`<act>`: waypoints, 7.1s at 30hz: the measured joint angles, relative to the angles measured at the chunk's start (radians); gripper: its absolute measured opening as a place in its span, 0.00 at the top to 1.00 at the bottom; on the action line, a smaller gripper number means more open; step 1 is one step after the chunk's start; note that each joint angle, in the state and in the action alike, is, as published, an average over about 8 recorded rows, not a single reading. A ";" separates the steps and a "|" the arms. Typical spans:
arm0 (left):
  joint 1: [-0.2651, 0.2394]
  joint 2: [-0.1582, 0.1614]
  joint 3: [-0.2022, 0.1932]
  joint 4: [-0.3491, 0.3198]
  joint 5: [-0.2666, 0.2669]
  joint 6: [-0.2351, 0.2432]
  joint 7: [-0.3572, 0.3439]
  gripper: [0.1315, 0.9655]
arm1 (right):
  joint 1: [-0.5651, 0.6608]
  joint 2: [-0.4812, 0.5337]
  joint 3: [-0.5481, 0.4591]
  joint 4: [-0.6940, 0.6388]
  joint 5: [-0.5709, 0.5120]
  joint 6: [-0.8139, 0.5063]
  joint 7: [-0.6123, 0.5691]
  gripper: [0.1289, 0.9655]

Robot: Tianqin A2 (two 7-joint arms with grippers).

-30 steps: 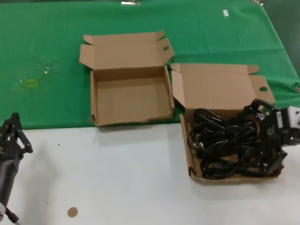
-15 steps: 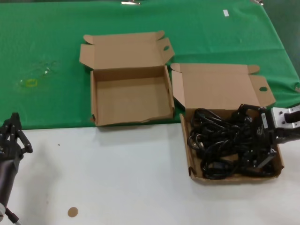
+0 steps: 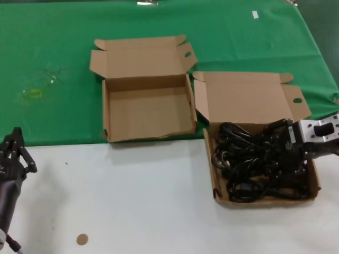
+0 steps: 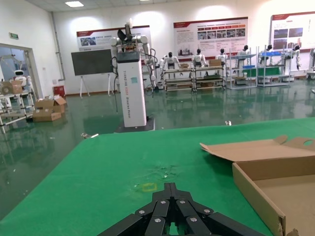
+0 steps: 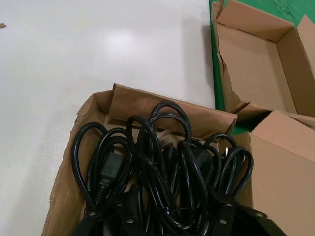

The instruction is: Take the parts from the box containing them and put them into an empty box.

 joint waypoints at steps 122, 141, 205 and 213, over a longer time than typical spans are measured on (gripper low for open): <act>0.000 0.000 0.000 0.000 0.000 0.000 0.000 0.99 | 0.575 -0.725 0.011 -0.964 -0.046 0.285 -0.386 0.54; 0.000 0.000 0.000 0.000 0.000 0.000 0.000 0.92 | 0.401 -0.692 0.072 -0.782 0.005 0.390 -0.309 0.13; 0.000 0.000 0.000 0.000 0.000 0.000 0.000 0.00 | -0.781 -0.487 0.489 0.429 0.359 1.123 0.198 0.00; 0.000 0.000 0.000 0.000 0.000 0.000 0.000 0.00 | -0.798 -0.484 0.495 0.446 0.364 1.134 0.205 0.00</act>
